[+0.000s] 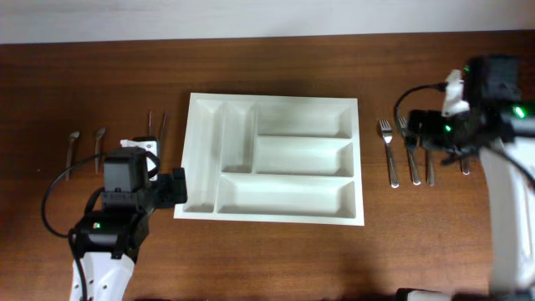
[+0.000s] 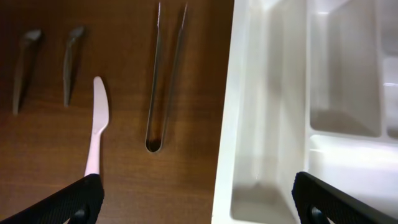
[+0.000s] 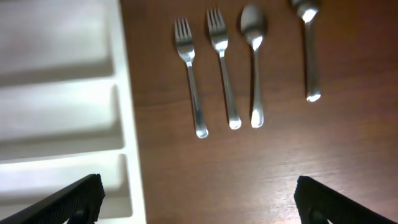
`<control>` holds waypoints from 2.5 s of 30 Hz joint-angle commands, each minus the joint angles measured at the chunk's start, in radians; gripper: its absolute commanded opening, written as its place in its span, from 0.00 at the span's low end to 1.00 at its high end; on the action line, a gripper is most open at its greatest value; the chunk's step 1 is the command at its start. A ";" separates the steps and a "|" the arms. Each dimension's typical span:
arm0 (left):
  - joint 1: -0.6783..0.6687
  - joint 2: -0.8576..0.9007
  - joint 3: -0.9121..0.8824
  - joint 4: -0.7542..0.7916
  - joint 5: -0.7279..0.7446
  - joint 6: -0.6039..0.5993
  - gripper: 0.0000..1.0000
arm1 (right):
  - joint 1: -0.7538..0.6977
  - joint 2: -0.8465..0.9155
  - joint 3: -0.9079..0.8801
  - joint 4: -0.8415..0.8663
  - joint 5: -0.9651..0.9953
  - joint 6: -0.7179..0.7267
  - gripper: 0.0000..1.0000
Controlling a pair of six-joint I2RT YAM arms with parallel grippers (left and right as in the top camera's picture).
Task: Pack container
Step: 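Move the right gripper over the forks and lower onto the leftmost fork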
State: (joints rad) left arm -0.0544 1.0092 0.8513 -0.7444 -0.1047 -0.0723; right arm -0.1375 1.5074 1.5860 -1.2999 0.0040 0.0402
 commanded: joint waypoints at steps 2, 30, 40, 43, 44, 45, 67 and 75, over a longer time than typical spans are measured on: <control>-0.002 0.018 0.018 0.006 -0.005 -0.006 0.99 | -0.007 0.155 0.006 0.025 0.007 -0.035 0.99; -0.002 0.018 0.018 0.010 -0.004 -0.006 0.99 | -0.008 0.578 0.005 0.247 -0.102 -0.024 0.99; -0.002 0.018 0.018 0.010 -0.004 -0.006 0.99 | -0.008 0.643 0.003 0.318 -0.101 -0.043 0.99; -0.002 0.018 0.018 0.010 -0.004 -0.006 0.99 | -0.008 0.655 0.002 0.330 -0.098 -0.051 0.99; -0.002 0.018 0.018 0.010 -0.004 -0.006 0.99 | -0.008 0.657 0.002 0.337 -0.098 -0.051 0.99; -0.002 0.018 0.018 0.010 -0.004 -0.006 0.99 | -0.008 0.657 0.002 0.345 -0.098 -0.051 0.99; -0.002 0.018 0.018 0.010 -0.004 -0.006 0.99 | -0.007 0.659 -0.023 0.388 -0.069 -0.114 0.61; -0.002 0.018 0.018 0.010 -0.004 -0.006 0.99 | -0.007 0.659 -0.085 0.392 -0.010 -0.111 0.59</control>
State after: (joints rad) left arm -0.0544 1.0252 0.8513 -0.7380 -0.1047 -0.0723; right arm -0.1390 2.1532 1.5513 -0.9104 -0.0517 -0.0753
